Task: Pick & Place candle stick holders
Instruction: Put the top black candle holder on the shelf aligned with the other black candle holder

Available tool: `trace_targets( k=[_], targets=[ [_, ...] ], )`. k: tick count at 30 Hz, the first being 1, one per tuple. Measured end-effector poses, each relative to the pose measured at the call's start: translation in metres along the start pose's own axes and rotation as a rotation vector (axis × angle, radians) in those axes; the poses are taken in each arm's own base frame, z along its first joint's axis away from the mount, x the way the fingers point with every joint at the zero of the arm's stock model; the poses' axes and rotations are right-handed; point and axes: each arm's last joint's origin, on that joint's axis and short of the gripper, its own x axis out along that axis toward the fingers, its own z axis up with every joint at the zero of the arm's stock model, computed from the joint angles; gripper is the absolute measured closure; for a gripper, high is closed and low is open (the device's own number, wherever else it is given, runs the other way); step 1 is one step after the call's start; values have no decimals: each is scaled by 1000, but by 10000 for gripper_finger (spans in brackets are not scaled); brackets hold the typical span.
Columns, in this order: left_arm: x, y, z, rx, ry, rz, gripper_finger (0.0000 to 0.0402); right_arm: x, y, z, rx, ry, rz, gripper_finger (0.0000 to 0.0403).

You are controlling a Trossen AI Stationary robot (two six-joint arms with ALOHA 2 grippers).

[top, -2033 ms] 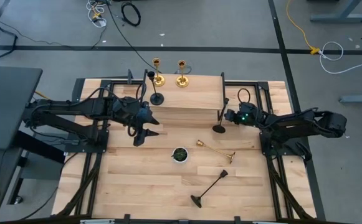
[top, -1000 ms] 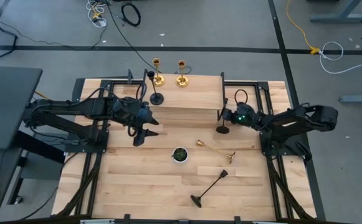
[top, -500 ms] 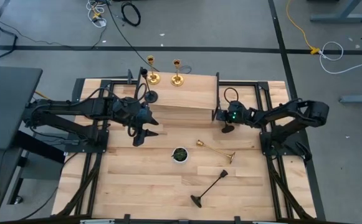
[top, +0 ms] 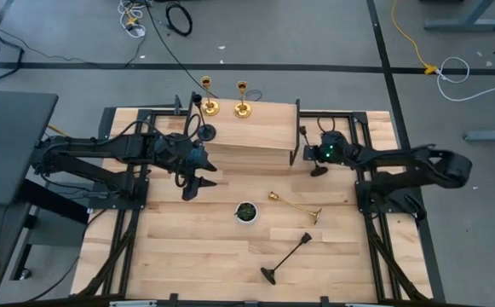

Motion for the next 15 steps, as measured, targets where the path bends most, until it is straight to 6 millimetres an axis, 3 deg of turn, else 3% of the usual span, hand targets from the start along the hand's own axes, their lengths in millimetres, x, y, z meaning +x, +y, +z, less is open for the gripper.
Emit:
trace_targets(
  k=[15],
  targets=[
    [0, 1, 0, -8, -7, 44, 179, -55, 8, 39, -98, -291, 205, 402]
  ],
)
